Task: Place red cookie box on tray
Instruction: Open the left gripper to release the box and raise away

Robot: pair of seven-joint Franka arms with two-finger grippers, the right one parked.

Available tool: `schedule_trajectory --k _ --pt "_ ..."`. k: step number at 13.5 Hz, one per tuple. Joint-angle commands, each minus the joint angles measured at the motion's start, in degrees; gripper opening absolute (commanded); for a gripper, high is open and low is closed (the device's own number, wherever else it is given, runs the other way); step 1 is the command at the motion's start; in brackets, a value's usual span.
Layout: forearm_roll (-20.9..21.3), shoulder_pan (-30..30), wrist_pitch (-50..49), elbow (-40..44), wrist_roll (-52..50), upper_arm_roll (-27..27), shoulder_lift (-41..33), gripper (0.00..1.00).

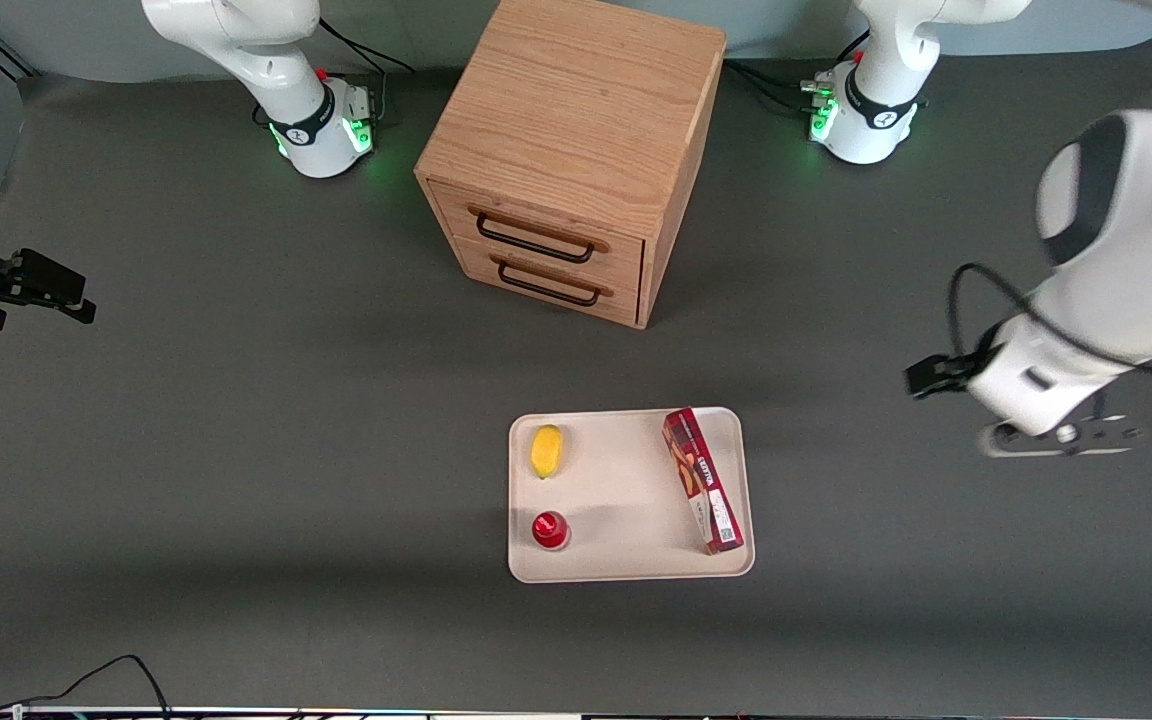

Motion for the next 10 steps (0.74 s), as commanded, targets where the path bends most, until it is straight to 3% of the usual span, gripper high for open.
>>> schedule_trajectory --k 1,5,10 --pt "-0.83 -0.88 -1.65 -10.25 6.88 5.76 -10.49 1.0" --pt "-0.3 -0.97 -6.06 -7.89 13.81 12.53 -11.57 1.0" --pt "-0.3 -1.32 -11.32 -2.71 13.76 12.81 -11.13 1.0"
